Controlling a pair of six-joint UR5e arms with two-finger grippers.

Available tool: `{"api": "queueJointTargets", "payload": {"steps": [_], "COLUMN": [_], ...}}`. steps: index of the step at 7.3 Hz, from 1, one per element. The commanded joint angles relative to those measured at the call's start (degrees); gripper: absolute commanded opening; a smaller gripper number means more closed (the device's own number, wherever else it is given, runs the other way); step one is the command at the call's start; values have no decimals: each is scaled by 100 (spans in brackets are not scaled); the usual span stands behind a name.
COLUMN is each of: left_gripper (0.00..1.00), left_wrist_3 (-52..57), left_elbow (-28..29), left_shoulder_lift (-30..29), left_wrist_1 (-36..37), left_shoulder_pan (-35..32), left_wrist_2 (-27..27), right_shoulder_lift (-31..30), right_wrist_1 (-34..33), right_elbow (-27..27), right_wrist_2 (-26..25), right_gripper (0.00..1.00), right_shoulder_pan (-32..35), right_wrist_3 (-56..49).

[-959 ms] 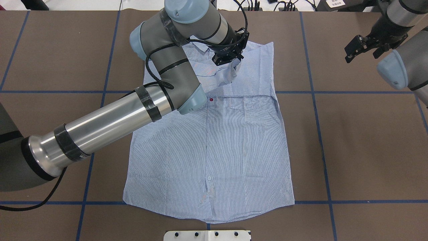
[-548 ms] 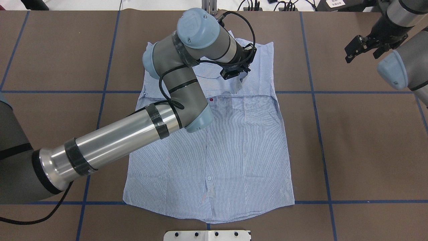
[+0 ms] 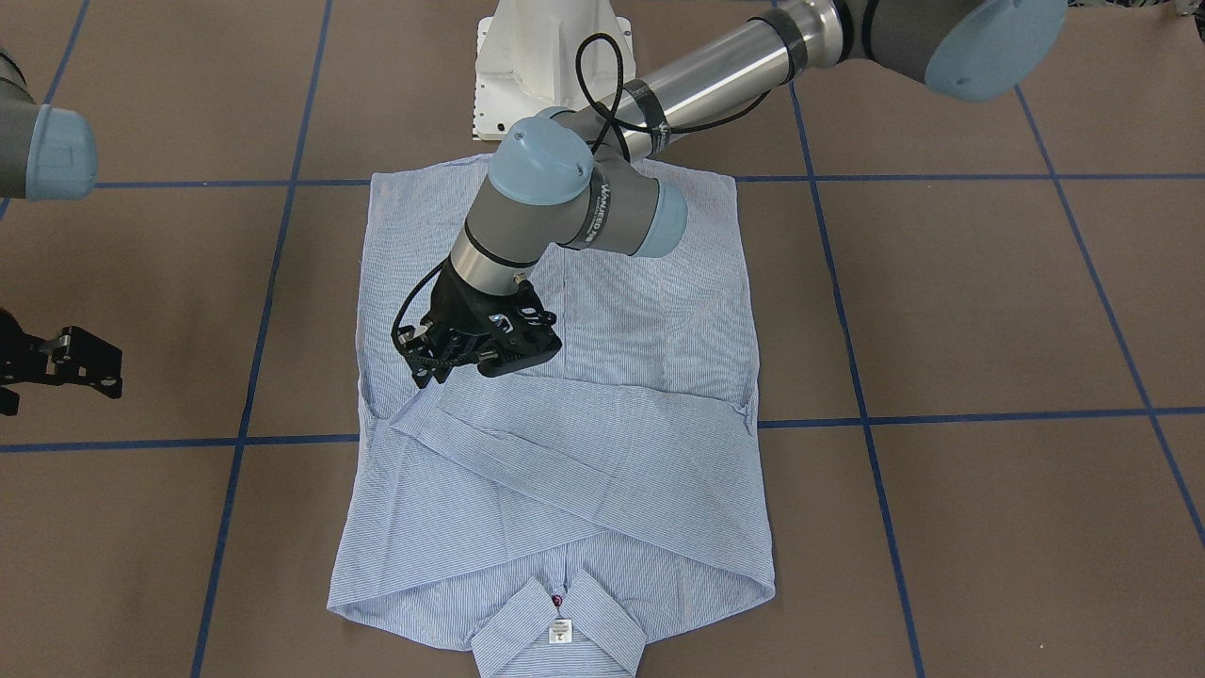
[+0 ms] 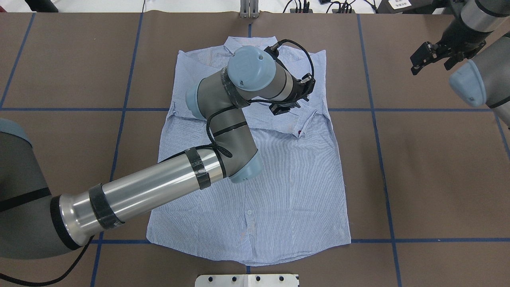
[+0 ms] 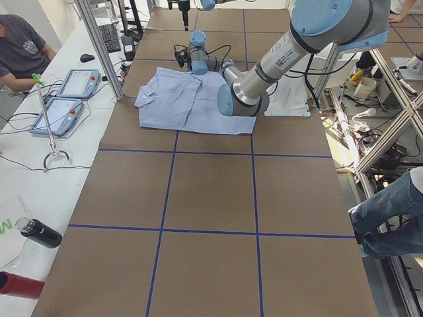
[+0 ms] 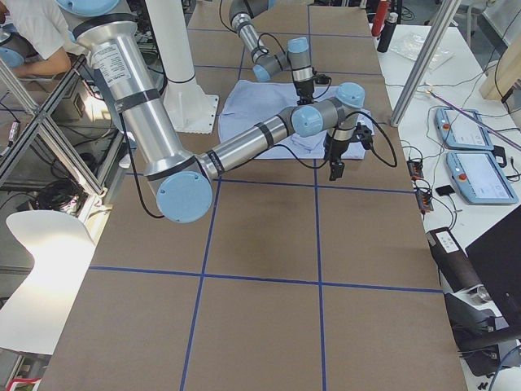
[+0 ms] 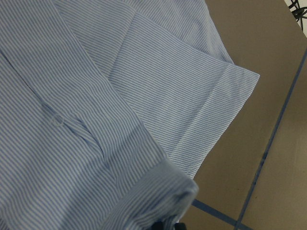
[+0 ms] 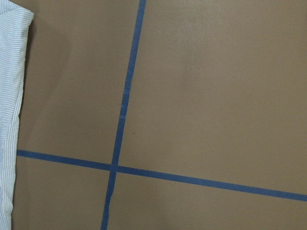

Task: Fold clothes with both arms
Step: 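Release the sleeve and lift the left gripper away from the shirt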

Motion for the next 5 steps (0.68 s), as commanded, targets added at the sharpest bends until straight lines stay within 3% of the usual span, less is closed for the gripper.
{"api": "queueJointTargets", "payload": {"steps": [1,3,5], "left_gripper": [100,100,100], "left_wrist_3": [152,309,1195], "left_elbow": [-312,-1152,-2671], "left_shoulder_lift": [90,667,1668], "left_wrist_1": [-2,583,1541], "left_shoulder_pan": [36,-218,-438], "left_wrist_2": [43,-376,-458], "right_shoulder_lift": [-88,-560,-1281], "right_wrist_1": [163,889,2269], "right_elbow": [16,330,927], "right_wrist_2": [131,422,361], "right_gripper": [100,100,100], "right_shoulder_pan": [-1,-158,-772], "right_wrist_3": [26,812,2471]}}
